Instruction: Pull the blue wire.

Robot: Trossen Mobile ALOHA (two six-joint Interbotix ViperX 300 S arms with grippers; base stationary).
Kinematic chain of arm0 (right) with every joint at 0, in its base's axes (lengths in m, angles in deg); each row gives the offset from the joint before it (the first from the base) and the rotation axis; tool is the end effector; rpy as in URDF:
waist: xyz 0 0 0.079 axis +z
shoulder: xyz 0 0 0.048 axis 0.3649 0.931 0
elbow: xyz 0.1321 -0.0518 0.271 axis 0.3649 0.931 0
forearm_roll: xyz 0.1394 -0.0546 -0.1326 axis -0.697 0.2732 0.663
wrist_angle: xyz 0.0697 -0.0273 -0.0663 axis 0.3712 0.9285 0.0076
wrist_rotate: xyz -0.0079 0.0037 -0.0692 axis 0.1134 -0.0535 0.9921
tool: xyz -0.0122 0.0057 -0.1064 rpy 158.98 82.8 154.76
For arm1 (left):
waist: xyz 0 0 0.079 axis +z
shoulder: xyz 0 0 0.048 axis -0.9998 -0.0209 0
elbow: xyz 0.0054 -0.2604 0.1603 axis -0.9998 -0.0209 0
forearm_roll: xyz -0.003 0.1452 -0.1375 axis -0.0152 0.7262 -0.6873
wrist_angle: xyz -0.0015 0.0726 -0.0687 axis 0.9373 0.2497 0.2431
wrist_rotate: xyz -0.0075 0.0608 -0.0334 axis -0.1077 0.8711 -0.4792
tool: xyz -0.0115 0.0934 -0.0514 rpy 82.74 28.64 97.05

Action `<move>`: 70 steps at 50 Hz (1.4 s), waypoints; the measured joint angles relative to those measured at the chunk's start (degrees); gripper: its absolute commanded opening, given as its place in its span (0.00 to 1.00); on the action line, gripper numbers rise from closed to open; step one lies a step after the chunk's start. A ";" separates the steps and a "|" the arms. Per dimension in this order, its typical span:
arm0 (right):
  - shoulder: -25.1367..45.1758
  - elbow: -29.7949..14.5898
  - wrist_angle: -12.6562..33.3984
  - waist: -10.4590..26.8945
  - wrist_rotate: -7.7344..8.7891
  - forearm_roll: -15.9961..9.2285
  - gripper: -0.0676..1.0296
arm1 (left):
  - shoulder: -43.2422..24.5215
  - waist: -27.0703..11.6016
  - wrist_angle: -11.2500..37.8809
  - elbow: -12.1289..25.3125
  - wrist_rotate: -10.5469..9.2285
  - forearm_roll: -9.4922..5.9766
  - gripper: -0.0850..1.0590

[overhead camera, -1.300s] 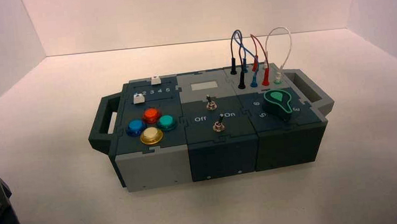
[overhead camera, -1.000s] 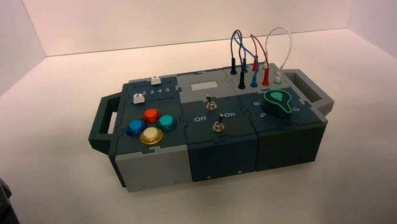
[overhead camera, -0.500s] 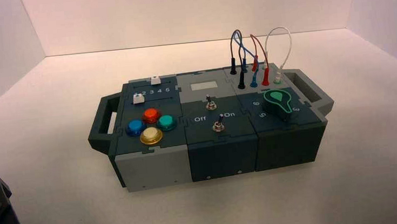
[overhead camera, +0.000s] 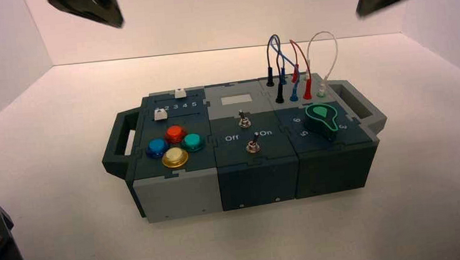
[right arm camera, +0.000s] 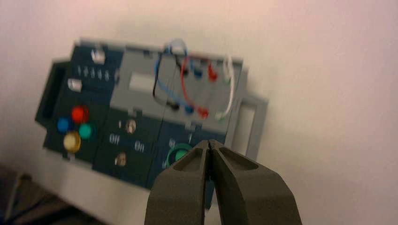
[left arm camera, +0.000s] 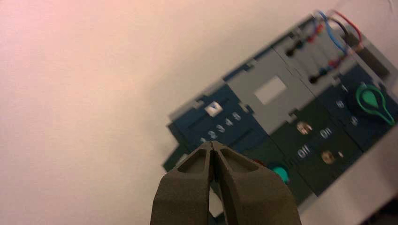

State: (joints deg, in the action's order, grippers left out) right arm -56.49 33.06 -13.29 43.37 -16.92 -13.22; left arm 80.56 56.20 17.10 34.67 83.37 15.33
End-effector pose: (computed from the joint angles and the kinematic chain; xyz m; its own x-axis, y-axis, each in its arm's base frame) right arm 0.1988 0.1108 0.1510 0.4026 0.3357 -0.8516 -0.3039 0.9266 0.2216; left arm 0.2222 -0.1504 0.1582 0.4746 -0.3507 -0.8073 0.5417 0.8393 -0.0462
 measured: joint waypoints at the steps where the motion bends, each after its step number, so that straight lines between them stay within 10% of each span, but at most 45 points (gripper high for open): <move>1: 0.35 0.18 0.00 0.35 0.00 -0.35 0.05 | -0.35 -0.70 0.00 0.00 0.00 0.00 0.05; 13: 3.43 0.53 -0.70 4.66 0.18 -2.99 0.11 | -1.14 -3.69 0.09 0.00 0.00 -0.09 0.05; 19: 7.29 0.53 -2.64 7.82 0.18 -5.71 0.29 | -1.49 -4.75 0.09 0.09 0.00 -0.09 0.05; 34: 18.02 -1.14 -6.42 10.90 0.26 -8.44 0.31 | -3.08 -5.71 0.35 0.18 0.00 -0.18 0.05; 70: 26.37 -3.08 -11.25 9.84 0.26 -6.33 0.31 | -3.52 -5.98 0.79 0.62 0.09 -0.18 0.05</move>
State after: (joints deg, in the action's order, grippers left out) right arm -30.12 29.99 -24.54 53.22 -16.66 -19.54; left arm 77.04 50.22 17.89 35.29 83.46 15.16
